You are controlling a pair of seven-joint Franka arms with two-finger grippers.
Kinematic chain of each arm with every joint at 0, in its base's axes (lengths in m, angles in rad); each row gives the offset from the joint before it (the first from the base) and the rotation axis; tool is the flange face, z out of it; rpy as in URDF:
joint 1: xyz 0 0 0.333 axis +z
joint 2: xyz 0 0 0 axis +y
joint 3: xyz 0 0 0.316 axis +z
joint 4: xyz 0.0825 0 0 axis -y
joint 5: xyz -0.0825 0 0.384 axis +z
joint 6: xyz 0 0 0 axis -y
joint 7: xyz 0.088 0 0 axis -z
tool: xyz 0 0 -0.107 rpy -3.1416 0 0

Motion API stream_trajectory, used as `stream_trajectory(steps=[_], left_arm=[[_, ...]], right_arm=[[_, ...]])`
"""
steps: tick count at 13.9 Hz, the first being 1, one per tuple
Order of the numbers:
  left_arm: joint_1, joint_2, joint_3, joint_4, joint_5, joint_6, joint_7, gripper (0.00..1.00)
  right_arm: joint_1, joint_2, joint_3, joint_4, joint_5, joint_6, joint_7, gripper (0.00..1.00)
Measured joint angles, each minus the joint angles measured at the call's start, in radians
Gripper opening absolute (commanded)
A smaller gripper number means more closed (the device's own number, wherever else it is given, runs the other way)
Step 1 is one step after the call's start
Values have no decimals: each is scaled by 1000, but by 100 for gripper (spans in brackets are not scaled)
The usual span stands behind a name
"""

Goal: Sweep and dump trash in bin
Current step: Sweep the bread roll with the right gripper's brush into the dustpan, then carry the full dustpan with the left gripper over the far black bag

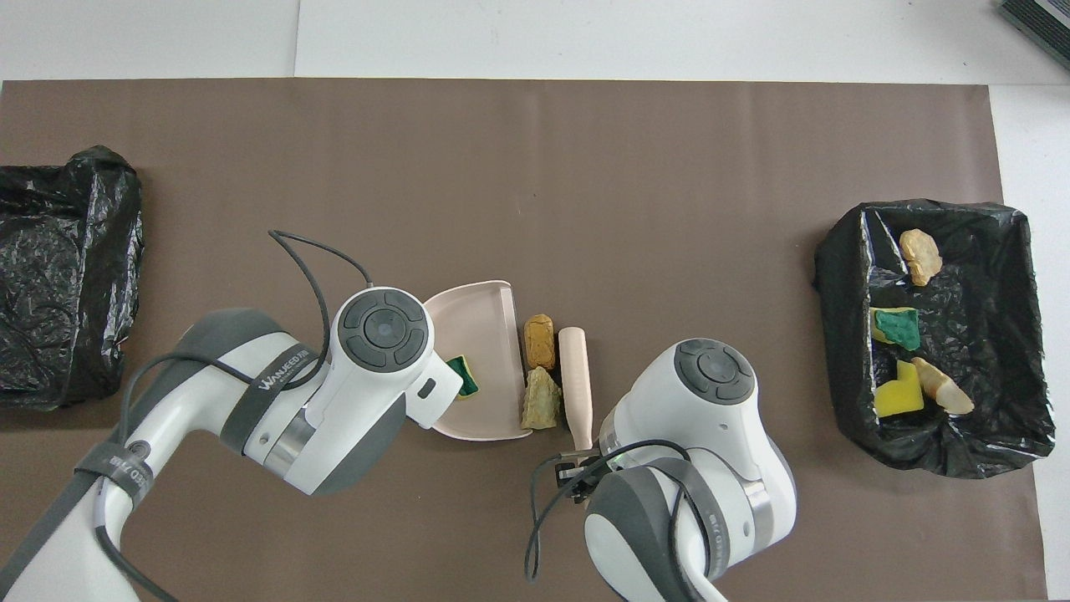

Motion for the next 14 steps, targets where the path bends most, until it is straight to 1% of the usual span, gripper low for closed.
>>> stream_trajectory(steps=[4,7,9,10,11,14], left_arm=[[0,0,0,0,0,0,0,0],[0,0,0,0,0,0,0,0],[0,0,0,0,0,0,0,0],[0,0,0,0,0,0,0,0],[0,0,0,0,0,0,0,0],[7,0,0,-1,0,6,2,0]], right_arm=[[67,-1,0,2,105,51,42,0],[72,-4,-1,15,152,52,42,0],[72,-15,-2,37,157,47,63,0],[71,-28,-4,52,150,25,79,0],[70,-48,-8,66,121,-23,89,0],[66,-117,-18,85,-88,-177,142,0]])
